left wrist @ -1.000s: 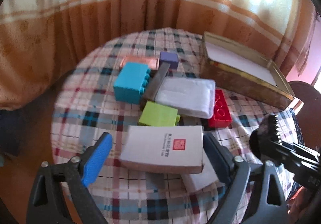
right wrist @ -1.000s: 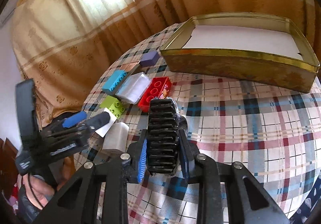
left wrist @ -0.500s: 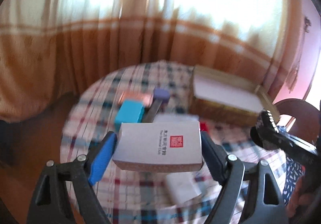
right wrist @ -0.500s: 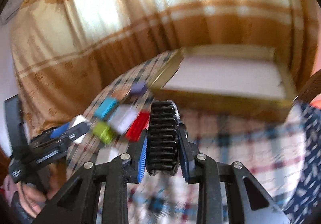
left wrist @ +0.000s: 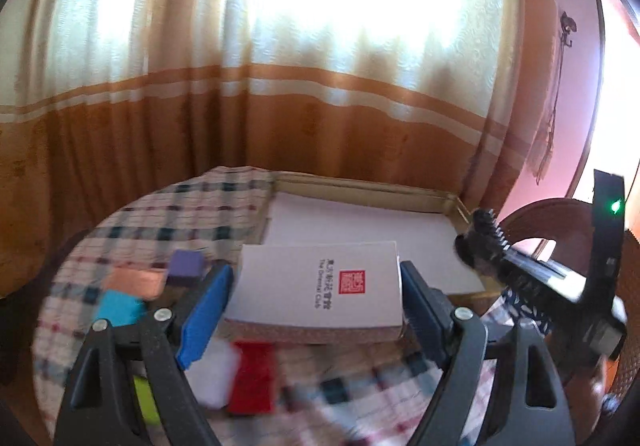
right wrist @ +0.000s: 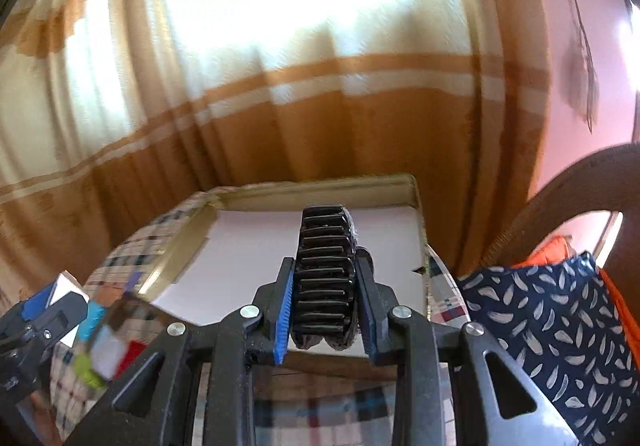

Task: Organize rigid objects
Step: 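Carry the brush and white box into the gold tray and release both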

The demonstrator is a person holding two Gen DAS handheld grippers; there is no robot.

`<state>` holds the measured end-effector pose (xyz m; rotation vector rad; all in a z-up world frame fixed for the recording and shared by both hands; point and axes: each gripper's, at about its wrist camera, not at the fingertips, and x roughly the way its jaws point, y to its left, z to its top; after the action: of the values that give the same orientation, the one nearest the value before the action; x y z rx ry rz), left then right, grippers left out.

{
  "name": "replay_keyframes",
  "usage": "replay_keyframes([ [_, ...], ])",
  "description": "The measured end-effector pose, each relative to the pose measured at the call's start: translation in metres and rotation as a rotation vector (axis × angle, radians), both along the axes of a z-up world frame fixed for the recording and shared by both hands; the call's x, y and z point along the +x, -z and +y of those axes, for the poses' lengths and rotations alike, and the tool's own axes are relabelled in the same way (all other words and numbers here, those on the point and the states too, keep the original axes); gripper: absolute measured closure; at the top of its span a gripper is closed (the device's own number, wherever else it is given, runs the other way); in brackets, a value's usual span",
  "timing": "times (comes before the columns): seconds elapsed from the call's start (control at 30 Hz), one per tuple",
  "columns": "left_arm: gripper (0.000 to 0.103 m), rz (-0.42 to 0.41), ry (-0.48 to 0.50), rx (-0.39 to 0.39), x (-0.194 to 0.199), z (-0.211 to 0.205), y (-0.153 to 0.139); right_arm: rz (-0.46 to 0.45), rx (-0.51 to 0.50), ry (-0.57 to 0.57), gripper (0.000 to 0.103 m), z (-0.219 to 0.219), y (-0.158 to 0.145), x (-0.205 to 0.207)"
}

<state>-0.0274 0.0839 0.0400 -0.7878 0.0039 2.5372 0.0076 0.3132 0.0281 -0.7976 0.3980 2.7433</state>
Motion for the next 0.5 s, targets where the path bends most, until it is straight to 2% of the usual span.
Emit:
replay_keyframes([
  [0.23, 0.019, -0.008, 0.026, -0.046, -0.031, 0.053, 0.01, -0.026, -0.029, 0.021, 0.072, 0.013, 0.02, -0.014],
  [0.5, 0.019, -0.072, 0.016, -0.092, -0.056, 0.082, 0.036, -0.024, -0.031, 0.014, 0.072, 0.016, 0.026, -0.021],
])
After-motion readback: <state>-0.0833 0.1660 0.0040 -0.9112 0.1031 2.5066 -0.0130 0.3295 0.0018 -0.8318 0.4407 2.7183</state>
